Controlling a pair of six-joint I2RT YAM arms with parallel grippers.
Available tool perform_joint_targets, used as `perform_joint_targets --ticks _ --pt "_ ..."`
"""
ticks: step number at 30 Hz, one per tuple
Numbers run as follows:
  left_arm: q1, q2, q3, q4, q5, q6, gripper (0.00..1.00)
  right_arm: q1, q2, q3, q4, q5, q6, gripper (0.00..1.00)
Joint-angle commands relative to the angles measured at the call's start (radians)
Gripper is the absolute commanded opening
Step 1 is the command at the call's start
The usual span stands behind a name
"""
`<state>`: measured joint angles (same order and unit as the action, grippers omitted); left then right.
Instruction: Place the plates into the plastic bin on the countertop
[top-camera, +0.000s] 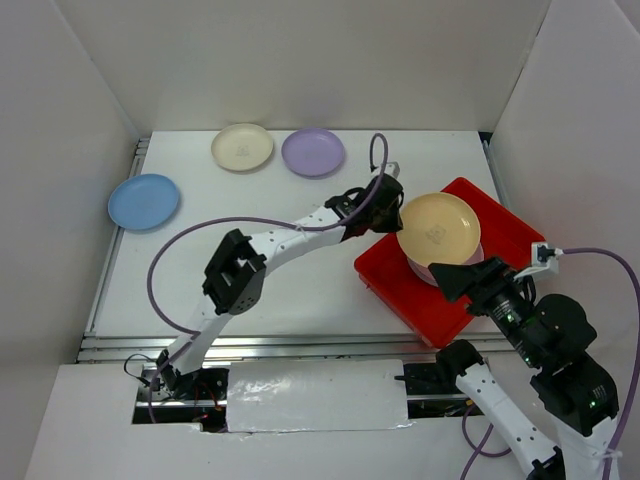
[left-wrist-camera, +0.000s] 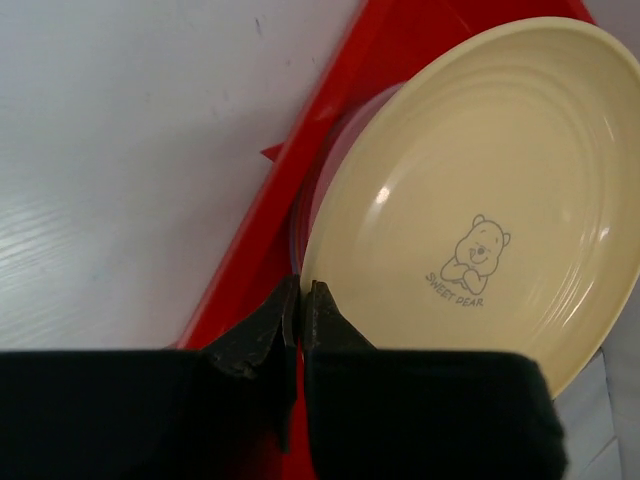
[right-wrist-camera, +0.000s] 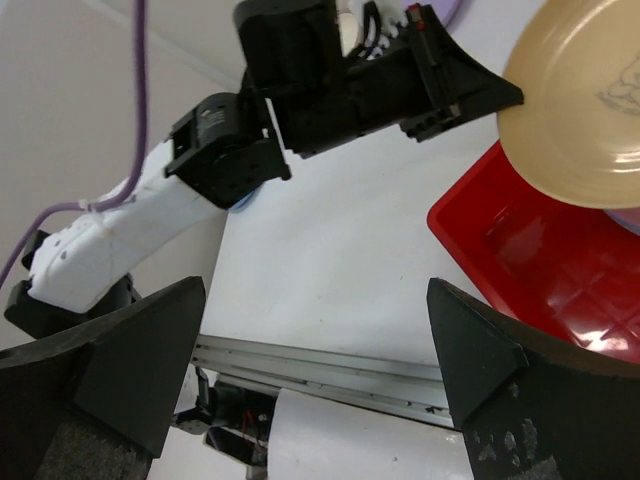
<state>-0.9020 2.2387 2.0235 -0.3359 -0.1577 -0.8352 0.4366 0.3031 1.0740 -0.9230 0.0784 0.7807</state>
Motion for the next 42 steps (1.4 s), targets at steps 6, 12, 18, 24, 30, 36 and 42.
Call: perform_joint_targets --ticks 6,12,18,24,30,36,42 --pt "-0.005 0.101 0.073 0.090 0.067 -0.013 0.18 0.013 -0.041 0.052 -0.083 0.040 -0.009 1.00" --pt "-0.014 0.043 -0.038 0.294 0.150 0.050 0.99 0.016 -0.062 0.049 -0.093 0.044 -0.012 1.00" --pt "-0.038 -0.267 -0.314 0.440 0.037 0.091 0.99 0.021 -0.070 0.020 -0.067 0.029 -0.009 1.00" --pt "0.005 -0.476 -0.399 0.132 -0.184 -0.025 0.99 0.022 -0.064 -0.017 -0.030 -0.005 -0.009 1.00" --pt "0.323 -0.736 -0.656 -0.149 -0.313 -0.292 0.99 0.022 -0.070 -0.089 0.057 -0.109 -0.029 1.00" --pt "0.767 -0.987 -1.015 -0.129 -0.229 -0.384 0.99 0.021 -0.045 -0.144 0.145 -0.250 -0.064 1.00" --pt "1.100 -1.005 -1.141 -0.131 -0.155 -0.403 0.99 0.017 -0.016 -0.204 0.208 -0.359 -0.092 1.00"
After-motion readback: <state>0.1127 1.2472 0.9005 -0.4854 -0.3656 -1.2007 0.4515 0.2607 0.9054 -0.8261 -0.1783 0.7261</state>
